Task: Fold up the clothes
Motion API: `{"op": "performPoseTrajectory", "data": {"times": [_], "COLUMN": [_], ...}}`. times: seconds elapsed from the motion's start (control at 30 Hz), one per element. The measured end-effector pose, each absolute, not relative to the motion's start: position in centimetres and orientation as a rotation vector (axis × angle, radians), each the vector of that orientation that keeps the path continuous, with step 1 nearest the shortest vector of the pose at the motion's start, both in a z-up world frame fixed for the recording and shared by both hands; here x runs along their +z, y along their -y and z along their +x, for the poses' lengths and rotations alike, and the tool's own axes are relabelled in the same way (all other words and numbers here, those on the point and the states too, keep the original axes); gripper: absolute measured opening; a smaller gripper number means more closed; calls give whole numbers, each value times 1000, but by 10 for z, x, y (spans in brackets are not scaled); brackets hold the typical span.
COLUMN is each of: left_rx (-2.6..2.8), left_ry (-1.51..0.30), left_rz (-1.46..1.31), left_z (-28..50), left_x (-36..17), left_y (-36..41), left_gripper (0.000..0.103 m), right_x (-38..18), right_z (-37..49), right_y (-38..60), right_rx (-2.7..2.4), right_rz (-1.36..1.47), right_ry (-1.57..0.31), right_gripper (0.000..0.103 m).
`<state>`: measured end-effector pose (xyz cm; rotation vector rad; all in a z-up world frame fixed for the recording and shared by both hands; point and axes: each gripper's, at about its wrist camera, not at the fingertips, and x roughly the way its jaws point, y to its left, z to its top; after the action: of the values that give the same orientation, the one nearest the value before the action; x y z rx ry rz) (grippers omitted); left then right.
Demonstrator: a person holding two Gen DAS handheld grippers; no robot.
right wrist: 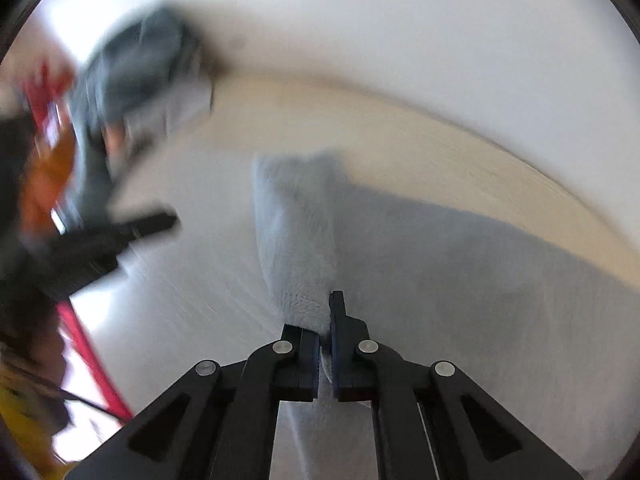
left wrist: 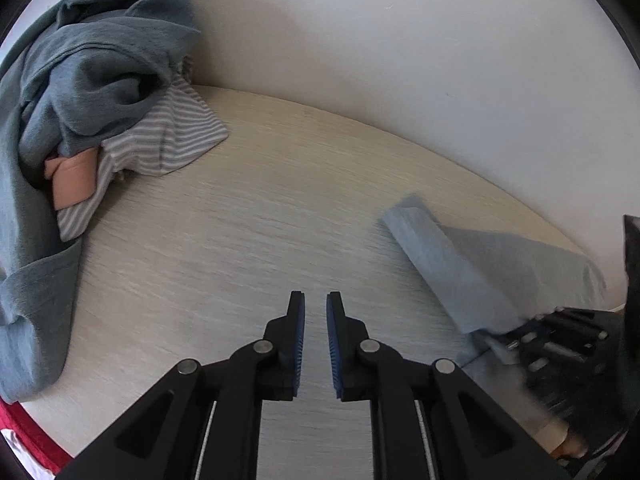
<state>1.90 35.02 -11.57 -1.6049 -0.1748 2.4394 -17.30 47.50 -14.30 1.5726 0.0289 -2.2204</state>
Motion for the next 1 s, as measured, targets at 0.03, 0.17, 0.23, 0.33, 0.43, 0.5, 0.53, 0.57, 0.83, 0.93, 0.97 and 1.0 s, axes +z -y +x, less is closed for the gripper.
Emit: {"op": "performPoseTrajectory", "data": {"times": [0.03,0.17,0.23,0.33,0.43,0.5,0.53,0.57,0.83,0.93,0.97,1.0], "left_rx": [2432,2387,2343,2280,2234,2200,2185,2169,2160,2194,2208,2223], "left_ry": [179,167,157,124,79,64,62,66,93,146,154,163], "left_rz": [-1596,-1556,-1534,-1506,-1479,-1467,-1466,-1467,-1467,-1494,-1505,-1518], "left_z": [18,12,7,0,-4,-5,-5,-7,4,8,9,11], "left_x": [-115,-115,-116,-118,-117,-117,-118,-119,-113,-114,-115,-117], "left_y": [-353,-376,-392,-421,-448,-463,-468,-473,-472,-454,-449,-445], "left_gripper": [9,11,12,12,12,12,12,12,12,12,13,13], "right_x": [-136,-117,-125,-113,-119,-116,-114,-111,-47,-32,-38,-49], "right_z": [-167,-133,-129,-106,-106,-109,-109,-110,-131,-133,-135,-137], "right_y": [-491,-541,-545,-600,-612,-610,-609,-608,-540,-514,-504,-493], "right_rx": [-2232,-2263,-2279,-2284,-2259,-2275,-2275,-2267,-2176,-2166,-2178,-2191], "right_rz": [1558,1530,1554,1567,1563,1561,1555,1546,1252,1152,1184,1248], "right_ry": [57,352,483,693,825,792,789,792,620,523,450,346], "right_gripper": [5,5,5,5,5,5,5,5,5,5,6,6]}}
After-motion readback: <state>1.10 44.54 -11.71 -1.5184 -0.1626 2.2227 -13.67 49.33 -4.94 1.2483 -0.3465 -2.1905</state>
